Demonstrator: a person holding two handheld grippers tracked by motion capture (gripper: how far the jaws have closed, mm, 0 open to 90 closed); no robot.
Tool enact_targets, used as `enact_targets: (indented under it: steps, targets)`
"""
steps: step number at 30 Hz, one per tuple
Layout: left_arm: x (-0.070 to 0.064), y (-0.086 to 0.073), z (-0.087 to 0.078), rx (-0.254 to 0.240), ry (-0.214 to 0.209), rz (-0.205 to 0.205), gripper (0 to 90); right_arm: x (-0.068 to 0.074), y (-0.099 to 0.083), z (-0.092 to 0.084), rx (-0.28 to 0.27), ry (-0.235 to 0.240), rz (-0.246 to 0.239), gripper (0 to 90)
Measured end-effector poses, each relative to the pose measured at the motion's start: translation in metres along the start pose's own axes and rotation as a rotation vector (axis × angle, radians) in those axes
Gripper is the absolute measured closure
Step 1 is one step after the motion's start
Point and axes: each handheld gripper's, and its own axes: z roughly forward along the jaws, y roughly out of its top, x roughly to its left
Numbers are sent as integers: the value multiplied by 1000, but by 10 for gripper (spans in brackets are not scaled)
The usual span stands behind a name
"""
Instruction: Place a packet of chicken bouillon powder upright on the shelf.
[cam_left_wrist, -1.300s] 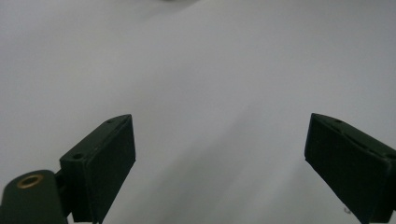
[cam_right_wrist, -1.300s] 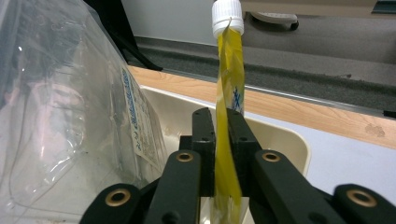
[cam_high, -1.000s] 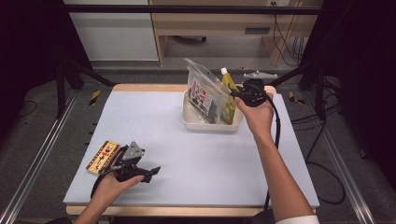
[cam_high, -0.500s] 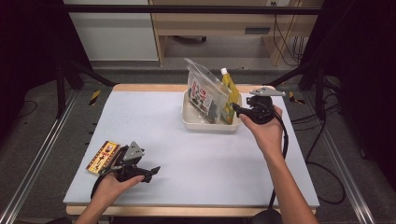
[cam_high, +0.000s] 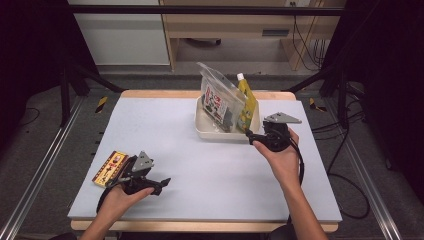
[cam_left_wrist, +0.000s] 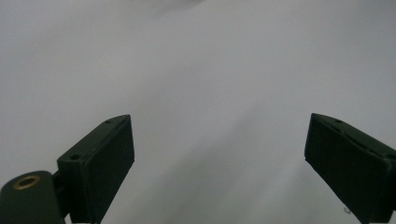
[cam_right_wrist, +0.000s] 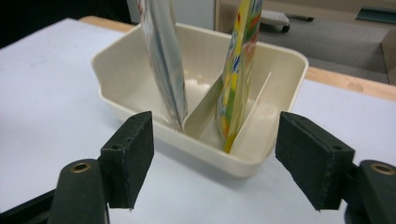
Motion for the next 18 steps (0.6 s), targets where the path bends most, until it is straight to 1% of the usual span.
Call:
enact_targets:
  steps: [1, 4, 12, 15, 17, 18]
  targets:
    - [0, 0, 0, -1, 2, 0, 80, 1, -3, 1, 4, -3, -6, 275]
    - [1, 0, -1, 0, 0, -3, 80, 3, -11, 2, 15, 7, 4, 254]
    - [2, 1, -3, 1, 8, -7, 80, 4, -29, 4, 34, 4, 12, 225]
    - [4, 1, -5, 0, 20, -5, 79, 6, -34, 3, 39, 7, 16, 213]
    - [5, 1, -5, 0, 23, -5, 78, 7, -35, 3, 46, 10, 9, 205]
    - [6, 2, -7, 5, 31, 1, 77, 10, -38, 2, 50, 8, 8, 203]
